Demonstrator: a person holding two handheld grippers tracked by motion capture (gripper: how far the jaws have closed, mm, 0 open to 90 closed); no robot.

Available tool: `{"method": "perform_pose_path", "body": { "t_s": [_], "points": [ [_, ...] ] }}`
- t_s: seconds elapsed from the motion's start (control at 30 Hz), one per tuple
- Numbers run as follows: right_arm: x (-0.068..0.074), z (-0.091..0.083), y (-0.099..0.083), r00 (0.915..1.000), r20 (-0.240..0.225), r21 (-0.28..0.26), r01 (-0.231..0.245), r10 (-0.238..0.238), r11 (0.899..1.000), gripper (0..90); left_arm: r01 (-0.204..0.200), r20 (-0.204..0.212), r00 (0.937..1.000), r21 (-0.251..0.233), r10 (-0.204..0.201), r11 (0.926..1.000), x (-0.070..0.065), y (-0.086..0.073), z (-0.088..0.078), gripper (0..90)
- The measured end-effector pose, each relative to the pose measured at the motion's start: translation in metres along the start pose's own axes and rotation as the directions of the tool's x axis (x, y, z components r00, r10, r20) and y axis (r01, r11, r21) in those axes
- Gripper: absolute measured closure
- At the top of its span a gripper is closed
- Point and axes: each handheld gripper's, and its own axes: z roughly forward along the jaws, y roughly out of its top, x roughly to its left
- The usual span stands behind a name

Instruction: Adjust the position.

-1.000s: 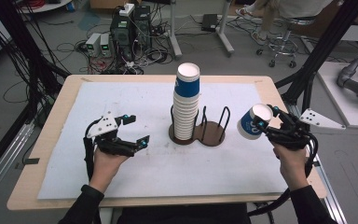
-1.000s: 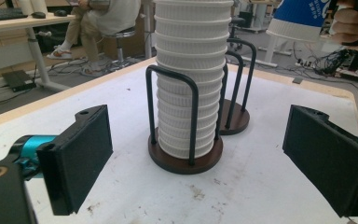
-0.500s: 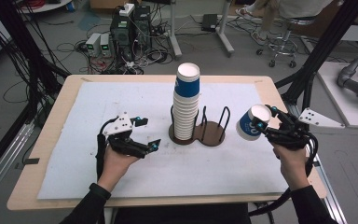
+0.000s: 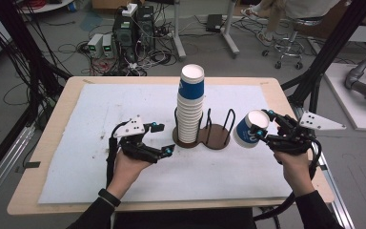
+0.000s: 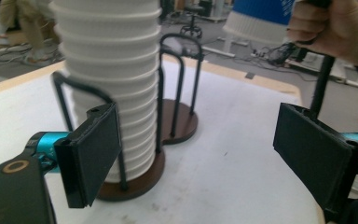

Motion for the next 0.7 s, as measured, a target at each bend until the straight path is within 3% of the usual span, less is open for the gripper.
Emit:
{"method": "perform_pose_path", "body": {
  "t_s": [0.2, 0.37, 0.5, 0.7],
  "points": [
    [0.005, 0.005, -0.002, 0.9992, -0.041, 0.007, -0.005, 0.005, 1.0, 29.7, -0.019, 0.04, 0.999, -0.025, 0.02, 0.9995, -0.009, 0.006, 0.01, 10.3],
    [0.008, 0.012, -0.001, 0.9965, -0.084, 0.024, -0.003, 0.005, 1.0, 29.7, -0.027, 0.079, 0.9965, 0.0, 0.026, 0.9996, -0.016, 0.009, 0.024, 10.3],
    [0.015, 0.019, -0.001, 0.9917, -0.128, 0.037, -0.009, 0.014, 0.999, 29.7, -0.016, 0.154, 0.9879, 0.014, 0.014, 0.9998, -0.023, 0.014, 0.036, 10.3],
    [0.023, 0.029, -0.002, 0.9822, -0.181, 0.059, -0.039, 0.049, 0.998, 29.7, -0.039, 0.213, 0.9763, 0.0, 0.038, 0.9992, -0.035, 0.026, 0.056, 10.3]
  ]
}}
